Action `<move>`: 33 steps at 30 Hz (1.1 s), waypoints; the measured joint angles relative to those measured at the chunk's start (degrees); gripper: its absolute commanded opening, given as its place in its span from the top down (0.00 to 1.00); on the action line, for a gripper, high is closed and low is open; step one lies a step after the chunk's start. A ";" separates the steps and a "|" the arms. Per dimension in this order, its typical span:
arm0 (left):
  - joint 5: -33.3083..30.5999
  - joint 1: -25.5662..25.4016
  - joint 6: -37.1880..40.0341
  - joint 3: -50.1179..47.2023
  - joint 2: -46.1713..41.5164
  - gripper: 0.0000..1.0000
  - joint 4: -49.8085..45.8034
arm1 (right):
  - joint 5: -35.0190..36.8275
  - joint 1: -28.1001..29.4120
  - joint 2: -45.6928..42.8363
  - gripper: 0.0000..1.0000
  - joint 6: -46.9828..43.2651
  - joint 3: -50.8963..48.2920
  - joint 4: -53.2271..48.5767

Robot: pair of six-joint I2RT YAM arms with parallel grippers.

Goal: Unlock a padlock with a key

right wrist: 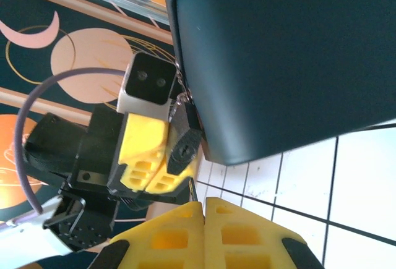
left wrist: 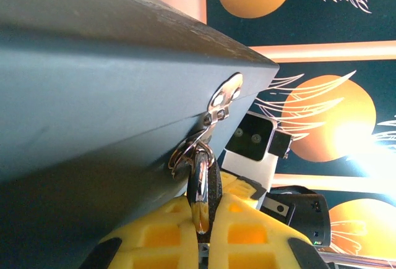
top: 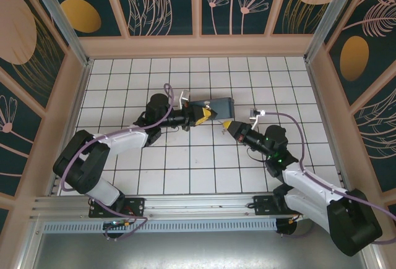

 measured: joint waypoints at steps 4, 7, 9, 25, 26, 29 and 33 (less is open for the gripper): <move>0.02 0.00 -0.33 -0.79 -0.57 0.93 0.07 | 0.09 0.33 0.81 1.00 1.33 0.00 3.28; 0.00 0.00 -0.37 -0.79 -0.59 0.93 0.17 | 0.09 0.76 0.81 1.00 1.51 0.00 4.28; 0.02 0.00 -0.37 -0.79 -0.61 0.93 0.28 | 0.28 0.98 0.81 1.00 1.53 0.00 4.39; 0.02 0.00 -1.68 -1.20 -1.31 0.94 2.54 | 1.57 2.01 5.20 1.00 1.62 -0.09 7.80; 0.04 0.00 -1.73 -1.20 -1.31 0.94 2.84 | 1.57 2.01 5.33 1.00 1.60 -0.09 7.87; 0.04 0.00 -2.32 -1.20 -1.27 0.94 3.87 | 1.57 2.01 5.75 1.00 1.51 -0.09 8.22; 0.07 0.00 -2.95 -1.20 -0.87 0.94 4.94 | 1.55 2.01 6.01 1.00 1.51 -0.09 8.87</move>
